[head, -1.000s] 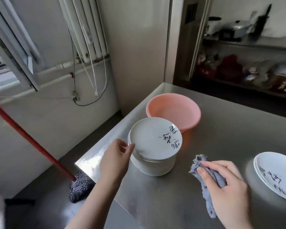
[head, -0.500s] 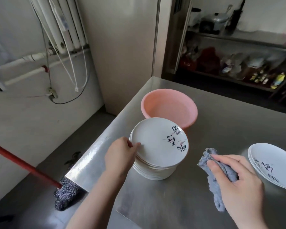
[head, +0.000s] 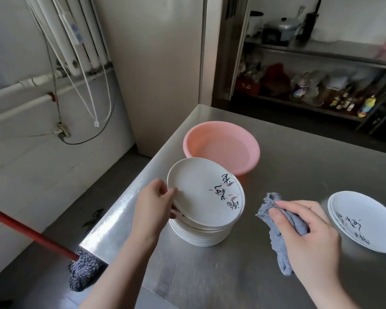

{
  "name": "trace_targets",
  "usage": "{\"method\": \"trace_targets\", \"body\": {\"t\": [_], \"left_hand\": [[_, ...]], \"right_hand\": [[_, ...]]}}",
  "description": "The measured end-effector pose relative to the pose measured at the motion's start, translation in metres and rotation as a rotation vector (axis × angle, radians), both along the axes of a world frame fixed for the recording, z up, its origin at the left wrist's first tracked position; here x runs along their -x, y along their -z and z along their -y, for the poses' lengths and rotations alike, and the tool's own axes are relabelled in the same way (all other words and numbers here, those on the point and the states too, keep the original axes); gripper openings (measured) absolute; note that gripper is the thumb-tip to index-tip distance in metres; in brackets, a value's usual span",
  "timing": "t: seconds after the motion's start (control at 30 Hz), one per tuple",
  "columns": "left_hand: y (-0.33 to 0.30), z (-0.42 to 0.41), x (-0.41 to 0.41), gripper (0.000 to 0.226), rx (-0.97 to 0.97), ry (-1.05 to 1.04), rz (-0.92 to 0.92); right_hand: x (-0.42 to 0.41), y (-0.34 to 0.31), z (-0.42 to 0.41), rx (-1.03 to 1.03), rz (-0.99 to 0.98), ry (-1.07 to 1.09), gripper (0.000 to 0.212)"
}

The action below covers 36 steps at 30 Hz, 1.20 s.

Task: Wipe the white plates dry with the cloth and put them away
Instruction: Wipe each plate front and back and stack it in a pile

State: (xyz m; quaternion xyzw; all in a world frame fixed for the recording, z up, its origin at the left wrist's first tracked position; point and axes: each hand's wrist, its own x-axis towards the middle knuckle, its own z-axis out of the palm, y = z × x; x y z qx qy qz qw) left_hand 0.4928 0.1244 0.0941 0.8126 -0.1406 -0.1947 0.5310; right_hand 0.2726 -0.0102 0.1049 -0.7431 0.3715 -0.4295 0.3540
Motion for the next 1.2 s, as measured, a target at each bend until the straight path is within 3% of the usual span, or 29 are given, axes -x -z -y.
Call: {"method": "trace_targets", "body": {"t": [0.13, 0.2, 0.5, 0.77, 0.93, 1.2], "left_hand": [[-0.004, 0.001, 0.004, 0.016, 0.165, -0.085, -0.114], [-0.004, 0.001, 0.009, 0.034, 0.208, -0.098, -0.137], [-0.026, 0.036, 0.064, 0.043, 0.377, 0.169, -0.127], [0.045, 0.082, 0.191, 0.039, 0.228, 0.371, -0.318], [0.104, 0.104, 0.271, 0.043, 0.053, 0.35, -0.338], [0.129, 0.125, 0.353, 0.042, -0.079, 0.313, -0.234]], "right_hand": [[0.006, 0.0, 0.001, -0.006, -0.001, 0.016, 0.022], [0.01, -0.001, 0.001, -0.008, -0.005, 0.03, 0.024], [0.069, -0.002, 0.014, 0.075, -0.016, 0.298, 0.023], [0.203, 0.018, 0.045, 0.019, -0.048, 0.626, 0.014], [0.268, 0.034, 0.067, -0.011, -0.091, 0.525, 0.016], [0.309, 0.08, 0.099, -0.162, -0.119, 0.211, 0.017]]}}
